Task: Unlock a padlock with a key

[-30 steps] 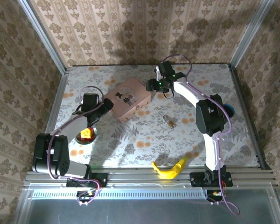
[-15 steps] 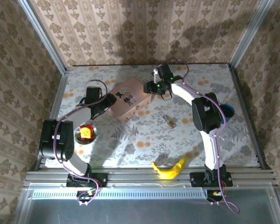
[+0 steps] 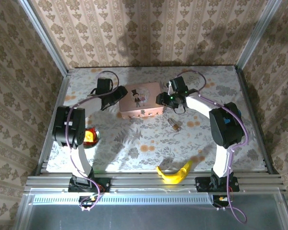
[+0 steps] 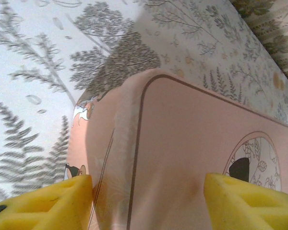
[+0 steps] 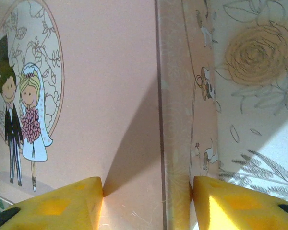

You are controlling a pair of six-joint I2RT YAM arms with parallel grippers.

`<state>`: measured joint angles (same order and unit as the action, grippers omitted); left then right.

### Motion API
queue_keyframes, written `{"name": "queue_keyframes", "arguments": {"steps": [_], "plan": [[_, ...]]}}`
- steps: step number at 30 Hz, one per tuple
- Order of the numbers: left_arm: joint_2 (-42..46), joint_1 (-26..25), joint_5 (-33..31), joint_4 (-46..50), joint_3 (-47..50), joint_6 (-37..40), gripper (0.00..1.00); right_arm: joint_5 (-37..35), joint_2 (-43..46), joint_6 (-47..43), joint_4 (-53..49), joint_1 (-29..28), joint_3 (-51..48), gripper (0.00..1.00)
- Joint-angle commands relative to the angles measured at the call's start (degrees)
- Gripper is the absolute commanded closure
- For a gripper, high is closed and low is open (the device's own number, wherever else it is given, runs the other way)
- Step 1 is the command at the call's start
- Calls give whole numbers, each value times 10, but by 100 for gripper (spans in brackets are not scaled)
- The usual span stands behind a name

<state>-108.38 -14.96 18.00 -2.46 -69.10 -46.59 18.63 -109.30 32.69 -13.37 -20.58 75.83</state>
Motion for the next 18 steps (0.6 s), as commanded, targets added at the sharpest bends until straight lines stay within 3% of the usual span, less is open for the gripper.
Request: {"name": "queue_keyframes", "arguments": {"steps": [1, 11, 18], "plan": [[-23, -27, 65, -22, -41, 14, 37, -10, 26, 25, 7, -15, -25, 45], [-41, -18, 74, -21, -68, 18, 30, -54, 35, 24, -19, -13, -19, 38], [37, 21, 71, -32, -20, 27, 2, -116, 89, -19, -72, -7, -9, 34]]}}
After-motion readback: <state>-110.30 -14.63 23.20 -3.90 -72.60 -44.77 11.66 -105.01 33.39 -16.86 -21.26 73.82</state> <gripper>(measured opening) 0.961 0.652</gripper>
